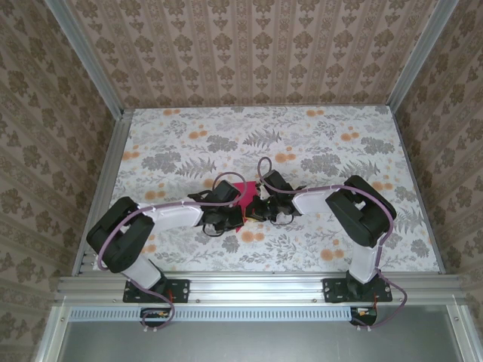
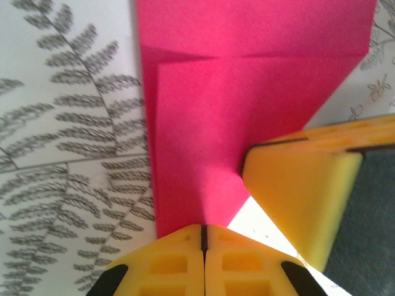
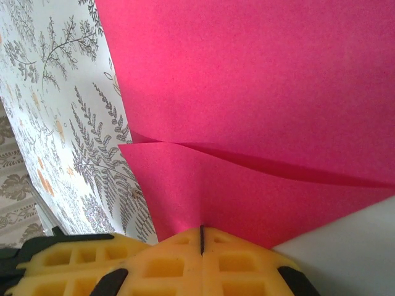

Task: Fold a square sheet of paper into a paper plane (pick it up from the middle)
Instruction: Third fold the triangle at the center of the table.

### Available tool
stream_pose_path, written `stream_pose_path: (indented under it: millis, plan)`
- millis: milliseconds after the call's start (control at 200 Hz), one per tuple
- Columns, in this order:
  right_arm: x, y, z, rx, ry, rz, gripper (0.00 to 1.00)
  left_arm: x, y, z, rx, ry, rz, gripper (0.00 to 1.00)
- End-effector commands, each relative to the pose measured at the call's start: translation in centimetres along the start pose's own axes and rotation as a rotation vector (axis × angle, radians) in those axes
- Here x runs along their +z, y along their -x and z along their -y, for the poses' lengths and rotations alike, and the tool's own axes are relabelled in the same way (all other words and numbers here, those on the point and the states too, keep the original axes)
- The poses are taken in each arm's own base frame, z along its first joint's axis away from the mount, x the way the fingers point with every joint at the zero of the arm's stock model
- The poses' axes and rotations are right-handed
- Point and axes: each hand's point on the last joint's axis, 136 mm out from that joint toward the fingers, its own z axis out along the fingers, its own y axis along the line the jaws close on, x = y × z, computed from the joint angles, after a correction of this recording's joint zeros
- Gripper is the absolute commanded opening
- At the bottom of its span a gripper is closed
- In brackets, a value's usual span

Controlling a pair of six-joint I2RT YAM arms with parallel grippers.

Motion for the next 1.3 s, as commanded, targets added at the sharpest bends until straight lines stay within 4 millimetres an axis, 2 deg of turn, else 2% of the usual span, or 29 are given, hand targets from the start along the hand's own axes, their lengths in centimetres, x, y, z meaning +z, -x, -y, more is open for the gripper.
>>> stream_pose_path:
  millis: [0, 85, 260, 480, 580, 685, 800, 895, 1030, 1180, 1295]
  plan:
    - [0.7, -0.5, 2.2, 0.032, -0.082, -0.021, 0.04, -1.0, -0.5, 1.3, 0.008, -0.043, -0.008, 0.08]
    - [0.7, -0.5, 2.2, 0.029, -0.086, -0.021, 0.04, -1.0, -0.7, 0.8, 0.003, -0.025, -0.014, 0.08]
    - [0.7, -0.5, 2.1, 0.025, -0.086, -0.023, 0.04, 0.0, -1.6, -1.6, -0.031, 0.051, -0.038, 0.07]
    - [0.4, -0.3, 1.7, 0.015, -0.075, -0.021, 0.04, 0.1, -1.7, -2.9, -0.038, 0.104, -0.034, 0.06]
    - [0.5, -0.4, 1.7, 0.015, -0.077, -0.023, 0.04, -0.2, -1.6, -2.5, -0.035, 0.09, -0.028, 0.06]
    - [0.5, -0.4, 1.8, 0.018, -0.08, -0.024, 0.04, -1.5, -0.8, -1.0, -0.015, 0.054, 0.005, 0.06]
    - [0.6, -0.4, 2.0, 0.023, -0.082, -0.025, 0.04, -2.6, 0.0, -1.1, -0.001, 0.085, 0.043, 0.07]
    - [0.6, -0.5, 1.9, 0.024, -0.078, -0.029, 0.04, -1.9, -0.4, -1.8, -0.012, 0.097, 0.026, 0.07]
    - [0.6, -0.5, 1.8, 0.022, -0.073, -0.029, 0.04, -0.3, -1.1, -1.8, -0.03, 0.068, -0.016, 0.06]
    - [0.6, -0.5, 1.7, 0.021, -0.071, -0.03, 0.04, 0.2, -1.0, -1.1, -0.026, 0.039, -0.019, 0.06]
    - [0.5, -0.5, 1.6, 0.02, -0.068, -0.03, 0.04, 0.4, -1.2, -2.0, -0.03, 0.082, -0.03, 0.06]
